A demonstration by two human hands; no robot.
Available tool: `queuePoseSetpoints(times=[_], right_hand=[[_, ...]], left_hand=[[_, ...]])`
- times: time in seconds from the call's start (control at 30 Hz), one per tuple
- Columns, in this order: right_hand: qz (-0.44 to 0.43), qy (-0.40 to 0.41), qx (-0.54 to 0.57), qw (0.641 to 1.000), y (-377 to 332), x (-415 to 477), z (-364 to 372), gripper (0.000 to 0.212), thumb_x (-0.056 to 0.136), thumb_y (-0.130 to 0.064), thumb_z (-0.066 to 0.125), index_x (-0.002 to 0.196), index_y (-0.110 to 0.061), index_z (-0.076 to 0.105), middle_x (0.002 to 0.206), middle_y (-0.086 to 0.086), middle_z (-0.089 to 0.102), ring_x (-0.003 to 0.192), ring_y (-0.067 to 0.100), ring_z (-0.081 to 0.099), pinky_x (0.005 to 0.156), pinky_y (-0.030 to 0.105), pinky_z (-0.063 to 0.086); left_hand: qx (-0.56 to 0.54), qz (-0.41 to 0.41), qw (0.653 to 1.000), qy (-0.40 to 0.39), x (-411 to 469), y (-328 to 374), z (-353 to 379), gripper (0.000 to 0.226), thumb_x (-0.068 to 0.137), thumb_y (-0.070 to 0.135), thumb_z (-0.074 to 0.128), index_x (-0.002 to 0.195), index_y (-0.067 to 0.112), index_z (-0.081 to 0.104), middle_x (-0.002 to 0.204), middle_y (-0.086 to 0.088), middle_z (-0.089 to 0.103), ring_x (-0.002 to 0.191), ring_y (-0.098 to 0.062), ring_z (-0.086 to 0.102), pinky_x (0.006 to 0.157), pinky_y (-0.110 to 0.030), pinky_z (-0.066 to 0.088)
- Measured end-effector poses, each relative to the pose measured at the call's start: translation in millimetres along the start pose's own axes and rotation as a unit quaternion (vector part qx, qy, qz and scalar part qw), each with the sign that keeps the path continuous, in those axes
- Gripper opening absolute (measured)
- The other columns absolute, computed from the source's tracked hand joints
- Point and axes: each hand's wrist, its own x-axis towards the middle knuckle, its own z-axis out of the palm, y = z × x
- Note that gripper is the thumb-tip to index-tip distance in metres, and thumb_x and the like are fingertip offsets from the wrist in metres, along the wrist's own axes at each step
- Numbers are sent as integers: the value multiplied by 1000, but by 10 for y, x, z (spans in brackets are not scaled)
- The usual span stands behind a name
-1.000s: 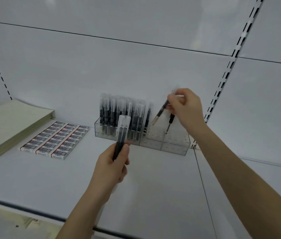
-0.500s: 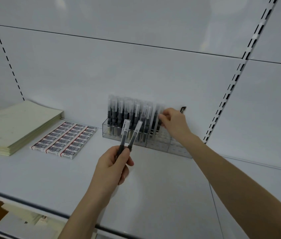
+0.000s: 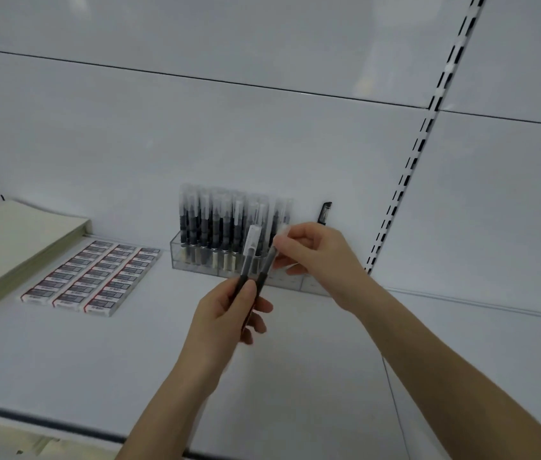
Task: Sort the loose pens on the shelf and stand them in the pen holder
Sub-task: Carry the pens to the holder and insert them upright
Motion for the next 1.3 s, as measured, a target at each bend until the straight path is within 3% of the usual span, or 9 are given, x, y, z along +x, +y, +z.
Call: queuePoseSetpoints(times=[0.1,0.27,0.63,0.8,0.9,1.03,1.13,1.23,1.3], right_hand=[[-42,89,27,995,-136,120,-201,7,87,-14,61,84,-12,55,75,3,67,60,11,68,59,22,56],[-120,213,-123,962,-135,447,-338,11,87,-19,60,81,-21,51,76,4,63,75,24,67,78,44,55],[-64,142,-215,964,249,700,-193,11,88,-15,58,83,-10,50,75,5,55,83,35,62,79,50,53],[-24,146,-225,963,329,565,-131,29,91,-25,56,110,-4,51,95,9,61,86,20,59,73,20,46],[-47,172,-143,974,249,300,-108,24,90,-28,57,104,-9,57,89,2,64,79,13,63,68,17,46],[-6,37,21,999,65,-46,34,9,88,-23,58,92,-16,62,79,-2,70,69,7,67,66,23,55],[-34,28,29,999,-15,-123,50,3,87,-14,59,86,-16,61,73,-3,69,64,6,66,62,18,54],[-60,107,0,992,-78,-32,-119,1,88,-13,60,88,-12,60,75,2,69,64,9,66,64,22,55],[-85,179,-46,979,-119,92,-290,6,89,-14,58,93,-10,58,76,4,68,69,15,67,70,29,56]], left_hand=[[20,-11,1000,21,25,-32,-79,19,95,21,43,96,24,62,84,-5,67,68,-12,65,60,-26,49],[39,17,997,57,19,-37,-179,18,94,20,46,97,23,64,60,-1,37,42,-6,31,38,-11,27],[29,11,997,72,-21,-23,-247,24,97,13,39,90,16,61,63,-1,49,43,-3,38,40,-11,30],[28,25,998,42,-28,-25,-224,15,93,9,48,96,11,62,67,-3,58,48,-3,50,43,-13,40],[23,35,998,39,-9,-30,-208,12,90,7,53,96,12,63,66,-3,61,50,-5,54,46,-16,44],[53,38,998,13,39,-26,-86,11,88,8,56,95,13,63,67,-4,63,50,-7,56,48,-17,46],[74,45,996,-15,80,-45,3,13,88,9,56,93,19,62,73,-4,67,60,-11,64,54,-17,50],[229,67,971,-9,119,-176,-45,19,89,18,56,105,28,59,95,3,67,89,-13,62,70,-9,44],[426,82,901,-14,115,-335,-155,36,92,29,52,127,20,51,121,1,58,114,-17,53,90,-16,39]])
